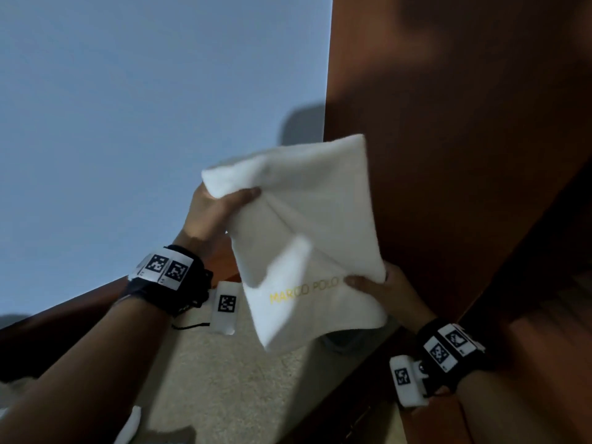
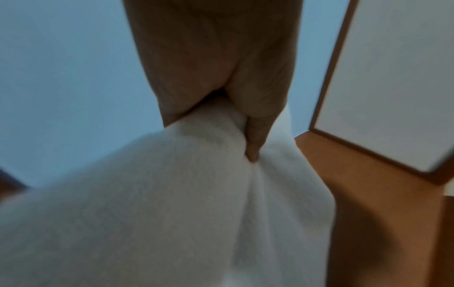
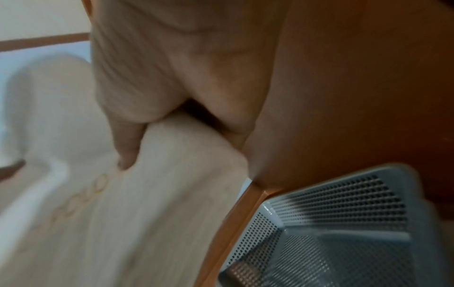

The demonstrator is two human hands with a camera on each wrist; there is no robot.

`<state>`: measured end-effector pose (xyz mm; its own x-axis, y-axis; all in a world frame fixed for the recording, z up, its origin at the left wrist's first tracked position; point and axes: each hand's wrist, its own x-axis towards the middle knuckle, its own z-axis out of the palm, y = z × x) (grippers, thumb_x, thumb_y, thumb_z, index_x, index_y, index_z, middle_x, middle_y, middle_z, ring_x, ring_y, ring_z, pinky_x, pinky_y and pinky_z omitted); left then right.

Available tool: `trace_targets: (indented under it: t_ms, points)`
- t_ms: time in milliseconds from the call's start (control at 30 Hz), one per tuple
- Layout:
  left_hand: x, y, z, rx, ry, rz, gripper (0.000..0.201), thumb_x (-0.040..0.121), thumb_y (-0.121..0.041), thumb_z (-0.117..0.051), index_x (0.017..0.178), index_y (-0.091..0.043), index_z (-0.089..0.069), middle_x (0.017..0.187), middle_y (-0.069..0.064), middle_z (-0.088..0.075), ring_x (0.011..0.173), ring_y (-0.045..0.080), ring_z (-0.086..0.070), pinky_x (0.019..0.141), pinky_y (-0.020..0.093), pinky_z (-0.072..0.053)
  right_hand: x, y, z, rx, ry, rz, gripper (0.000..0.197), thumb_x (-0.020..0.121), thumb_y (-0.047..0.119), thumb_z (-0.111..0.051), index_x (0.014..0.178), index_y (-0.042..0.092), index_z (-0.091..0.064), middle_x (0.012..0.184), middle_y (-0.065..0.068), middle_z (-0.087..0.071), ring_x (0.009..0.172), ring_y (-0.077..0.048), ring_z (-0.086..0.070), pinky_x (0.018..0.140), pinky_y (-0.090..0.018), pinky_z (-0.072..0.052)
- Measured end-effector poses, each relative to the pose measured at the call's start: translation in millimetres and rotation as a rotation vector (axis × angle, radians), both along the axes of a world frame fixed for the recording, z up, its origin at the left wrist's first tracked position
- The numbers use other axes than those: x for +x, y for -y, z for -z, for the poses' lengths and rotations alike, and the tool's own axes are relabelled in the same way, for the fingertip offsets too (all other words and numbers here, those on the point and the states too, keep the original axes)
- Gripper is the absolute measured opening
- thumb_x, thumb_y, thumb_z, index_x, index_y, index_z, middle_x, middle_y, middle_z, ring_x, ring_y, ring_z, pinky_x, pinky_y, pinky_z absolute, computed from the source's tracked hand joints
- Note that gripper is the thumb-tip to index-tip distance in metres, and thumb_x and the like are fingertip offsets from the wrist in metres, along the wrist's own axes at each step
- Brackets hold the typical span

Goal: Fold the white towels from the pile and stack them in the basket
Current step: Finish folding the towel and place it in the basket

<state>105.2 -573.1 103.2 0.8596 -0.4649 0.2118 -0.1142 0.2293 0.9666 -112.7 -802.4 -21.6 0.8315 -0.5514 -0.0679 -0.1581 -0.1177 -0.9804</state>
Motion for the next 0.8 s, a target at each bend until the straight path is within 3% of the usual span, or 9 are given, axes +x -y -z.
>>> trace_targets:
  t_ms: [167,233,300,367,433,500,567,700,800]
  points:
    - [41.6,58.1,81.5,0.170,-0.177,-0.066,0.035,0.091,-0.008,-0.075,0.126,-0.007,-0.069,0.112,0.012,-0.078,0.102,0.031,-0.076,0.084,0.043,-0.064,36.4,70.7,26.4,-0.081,-0.162,-0.015,0.043,0.082,0.035,-0.086,0.120,0.033,-0.067,0.110,0.007,-0.076,0.100,-0.012,-0.073,0.086,-0.038,-0.060]
    - [67.5,86.8,122.8,0.302,-0.234,-0.057,0.033,0.091,-0.014,-0.074,0.123,-0.011,-0.071,0.110,0.011,-0.078,0.100,0.032,-0.076,0.084,0.048,-0.064,61.2,101.3,50.4,-0.115,-0.269,-0.027,0.042,0.082,0.032,-0.086,0.119,0.030,-0.066,0.111,0.006,-0.074,0.101,-0.015,-0.071,0.091,-0.042,-0.059]
    - [101.8,116.1,174.3,0.473,-0.277,-0.072,0.043,0.078,-0.032,-0.079,0.119,-0.021,-0.073,0.108,0.005,-0.079,0.099,0.031,-0.076,0.090,0.057,-0.061,86.9,132.0,81.6,-0.175,-0.385,-0.045,0.050,0.080,0.035,-0.088,0.122,0.023,-0.065,0.114,0.002,-0.073,0.105,-0.020,-0.070,0.096,-0.047,-0.057]
    - [134.4,145.0,227.4,0.621,-0.300,-0.101,0.049,0.066,-0.045,-0.076,0.111,-0.026,-0.075,0.104,0.001,-0.079,0.098,0.027,-0.076,0.093,0.055,-0.060,111.6,159.8,113.1,-0.224,-0.482,-0.087,0.064,0.071,0.045,-0.088,0.125,0.019,-0.064,0.116,0.000,-0.072,0.107,-0.023,-0.069,0.098,-0.047,-0.056]
    - [133.1,170.6,232.9,0.772,-0.323,-0.107,0.036,0.070,-0.042,-0.070,0.098,-0.021,-0.076,0.099,0.004,-0.078,0.098,0.028,-0.074,0.093,0.052,-0.060,132.9,179.5,138.1,-0.246,-0.580,-0.132,0.070,0.068,0.051,-0.085,0.127,0.020,-0.063,0.118,-0.001,-0.070,0.108,-0.023,-0.068,0.100,-0.044,-0.055]
    - [134.1,192.3,245.8,0.891,-0.357,-0.104,0.013,0.083,-0.029,-0.069,0.081,-0.016,-0.070,0.095,0.010,-0.076,0.096,0.031,-0.072,0.092,0.050,-0.060,148.5,193.4,156.7,-0.285,-0.672,-0.183,0.062,0.078,0.044,-0.084,0.129,0.017,-0.061,0.123,-0.003,-0.067,0.113,-0.025,-0.064,0.102,-0.039,-0.051]
    - [141.2,208.1,268.0,0.971,-0.402,-0.110,0.015,0.090,-0.023,-0.069,0.077,-0.015,-0.067,0.090,0.011,-0.074,0.094,0.032,-0.072,0.091,0.048,-0.060,159.5,203.1,172.5,-0.309,-0.726,-0.202,0.057,0.085,0.038,-0.081,0.131,0.014,-0.058,0.128,-0.007,-0.064,0.119,-0.028,-0.061,0.103,-0.037,-0.048]
    - [159.5,223.1,314.4,1.085,-0.437,-0.118,0.025,0.091,-0.028,-0.073,0.101,-0.005,-0.072,0.095,0.013,-0.076,0.092,0.031,-0.072,0.090,0.043,-0.060,174.9,212.6,200.8,-0.374,-0.825,-0.228,0.050,0.091,0.037,-0.074,0.130,0.012,-0.055,0.135,-0.012,-0.062,0.125,-0.031,-0.059,0.105,-0.039,-0.047]
    - [174.7,222.7,350.9,1.213,-0.474,-0.114,0.066,0.082,-0.036,-0.076,0.135,-0.002,-0.058,0.114,0.016,-0.073,0.101,0.033,-0.071,0.090,0.043,-0.060,181.3,210.0,209.5,-0.421,-0.920,-0.269,0.053,0.097,0.036,-0.066,0.138,0.006,-0.051,0.142,-0.017,-0.058,0.130,-0.034,-0.057,0.103,-0.036,-0.045]
